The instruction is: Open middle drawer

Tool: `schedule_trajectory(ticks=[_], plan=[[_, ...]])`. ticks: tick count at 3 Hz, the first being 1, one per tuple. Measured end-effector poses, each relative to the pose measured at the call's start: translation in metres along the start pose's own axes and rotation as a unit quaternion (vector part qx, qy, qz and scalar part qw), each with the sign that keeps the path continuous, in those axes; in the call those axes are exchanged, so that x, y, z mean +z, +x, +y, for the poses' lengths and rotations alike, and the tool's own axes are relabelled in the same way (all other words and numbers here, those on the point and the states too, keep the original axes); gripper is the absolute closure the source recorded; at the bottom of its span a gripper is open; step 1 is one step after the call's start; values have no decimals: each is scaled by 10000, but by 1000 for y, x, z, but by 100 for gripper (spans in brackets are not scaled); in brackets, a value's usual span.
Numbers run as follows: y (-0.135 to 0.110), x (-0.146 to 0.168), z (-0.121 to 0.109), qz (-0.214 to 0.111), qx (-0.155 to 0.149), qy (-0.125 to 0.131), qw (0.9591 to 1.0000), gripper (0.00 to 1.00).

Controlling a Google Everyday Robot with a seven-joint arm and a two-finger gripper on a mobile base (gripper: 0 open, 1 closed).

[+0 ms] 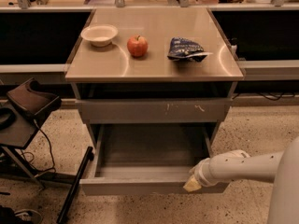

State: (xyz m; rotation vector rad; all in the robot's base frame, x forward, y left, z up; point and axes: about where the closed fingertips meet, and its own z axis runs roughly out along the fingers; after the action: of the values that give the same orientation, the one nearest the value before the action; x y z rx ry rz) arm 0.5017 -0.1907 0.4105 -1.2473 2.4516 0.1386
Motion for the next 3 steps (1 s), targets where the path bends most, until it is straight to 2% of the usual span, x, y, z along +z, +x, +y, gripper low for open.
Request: schedule_trajectory(ticks=[1,2,3], plan=[[0,0,0,0,0,0,10000,100],[11,0,10,-28,42,5,10000,100],[8,-3,9,-28,42,5,10000,100]])
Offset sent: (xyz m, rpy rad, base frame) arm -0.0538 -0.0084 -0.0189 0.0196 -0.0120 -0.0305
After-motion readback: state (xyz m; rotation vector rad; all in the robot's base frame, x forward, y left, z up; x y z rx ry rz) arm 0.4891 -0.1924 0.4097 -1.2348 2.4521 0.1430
